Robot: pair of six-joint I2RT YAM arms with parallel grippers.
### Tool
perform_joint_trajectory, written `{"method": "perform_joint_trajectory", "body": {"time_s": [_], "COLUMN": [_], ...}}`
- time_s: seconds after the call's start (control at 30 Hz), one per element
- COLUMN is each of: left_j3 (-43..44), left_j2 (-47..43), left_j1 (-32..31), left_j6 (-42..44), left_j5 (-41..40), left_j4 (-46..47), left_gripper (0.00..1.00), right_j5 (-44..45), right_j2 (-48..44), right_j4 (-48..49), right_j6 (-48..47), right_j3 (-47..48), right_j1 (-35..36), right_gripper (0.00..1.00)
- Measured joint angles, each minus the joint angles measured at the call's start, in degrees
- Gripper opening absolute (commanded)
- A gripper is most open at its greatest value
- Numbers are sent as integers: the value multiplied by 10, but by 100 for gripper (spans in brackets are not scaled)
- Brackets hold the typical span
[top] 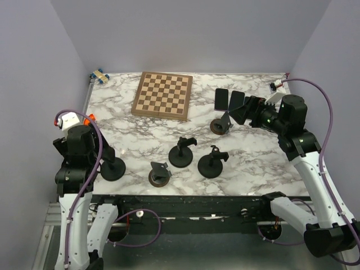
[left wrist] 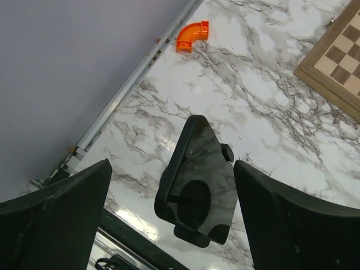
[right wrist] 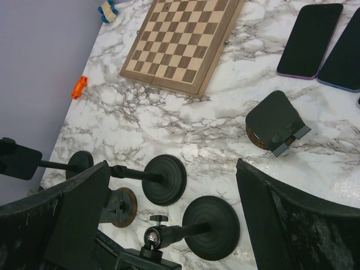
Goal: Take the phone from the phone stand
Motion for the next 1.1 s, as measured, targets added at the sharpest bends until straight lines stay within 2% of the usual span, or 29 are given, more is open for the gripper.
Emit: {"method": "perform_joint_trajectory", "body": {"time_s": [0.17,0.37,0.6,0.8,1.0,1.1], "left_j3": [-23,-60,-121,-137,-146,-153], "left_j2": [-24,-68,-129,-145,-145,-145], "left_j1": [9,11,11,11,11,11], "left_j6": [-40,-73,-83,-73,-65,-43], "left_j5": [29,49,66,65,98,151], "left_j4": [5,19,54,85,130,157], "left_gripper": [85,80,55,22,11,7], "right_j5": [0,0,-2,-2,-2,-2], "right_j2": [-9,-19,-19,-19,-18,-18], "right_j4": [-2,-2,-2,-2,-2,-2], "right_j6": [-6,-5,4,10,12,15], "right_j3": [0,0,0,0,0,0], "right_j1": [0,0,0,0,0,0], "right_gripper": [100,100,100,100,100,100]}}
